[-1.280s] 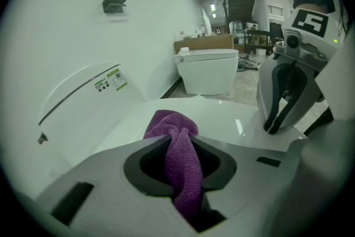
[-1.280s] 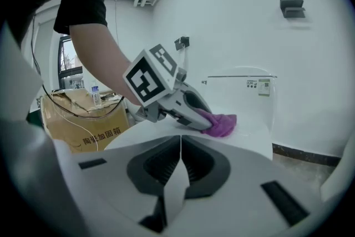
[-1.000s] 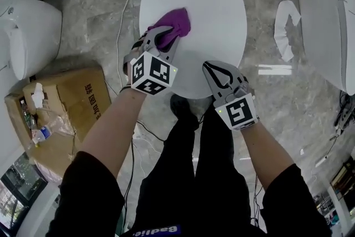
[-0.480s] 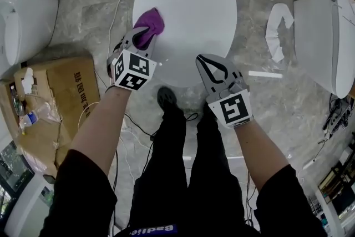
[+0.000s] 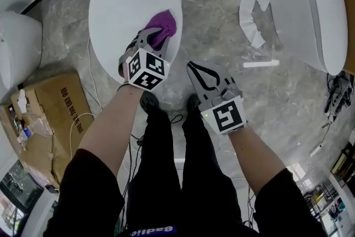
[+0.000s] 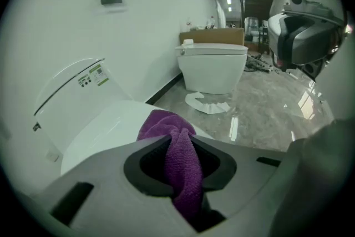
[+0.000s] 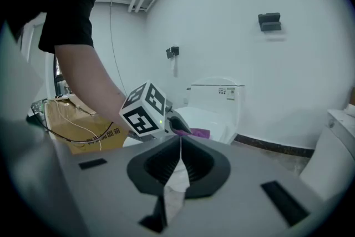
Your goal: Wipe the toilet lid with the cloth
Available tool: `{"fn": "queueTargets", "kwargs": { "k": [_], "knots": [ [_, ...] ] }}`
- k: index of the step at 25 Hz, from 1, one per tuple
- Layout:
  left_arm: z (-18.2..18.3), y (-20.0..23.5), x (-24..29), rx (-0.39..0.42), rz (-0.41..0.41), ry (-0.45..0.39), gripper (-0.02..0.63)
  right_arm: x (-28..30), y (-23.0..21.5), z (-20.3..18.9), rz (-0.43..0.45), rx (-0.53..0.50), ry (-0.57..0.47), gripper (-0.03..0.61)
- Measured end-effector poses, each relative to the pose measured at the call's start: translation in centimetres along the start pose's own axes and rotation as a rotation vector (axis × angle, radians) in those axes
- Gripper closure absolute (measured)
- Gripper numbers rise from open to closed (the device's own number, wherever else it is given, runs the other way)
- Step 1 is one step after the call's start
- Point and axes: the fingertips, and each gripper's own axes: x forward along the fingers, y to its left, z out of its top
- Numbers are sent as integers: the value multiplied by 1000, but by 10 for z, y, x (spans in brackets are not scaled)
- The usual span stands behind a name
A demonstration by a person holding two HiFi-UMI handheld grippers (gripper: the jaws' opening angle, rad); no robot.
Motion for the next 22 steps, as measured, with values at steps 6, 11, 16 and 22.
{"fn": "queueTargets", "kwargs": {
  "k": [6, 11, 16, 22],
  "knots": [
    [22, -33, 21, 24, -37, -24, 534, -22, -11, -21, -31, 22, -2, 548],
    [10, -47, 10, 70, -72, -38, 534, -18, 5, -21, -37, 22, 1, 548],
    [-27, -43, -20, 83, -93, -24, 534, -1, 30, -9, -45, 24, -5, 548],
    [-95, -16, -64, 58, -66, 11, 534, 24, 64, 8, -50, 17, 4, 548]
  ]
}}
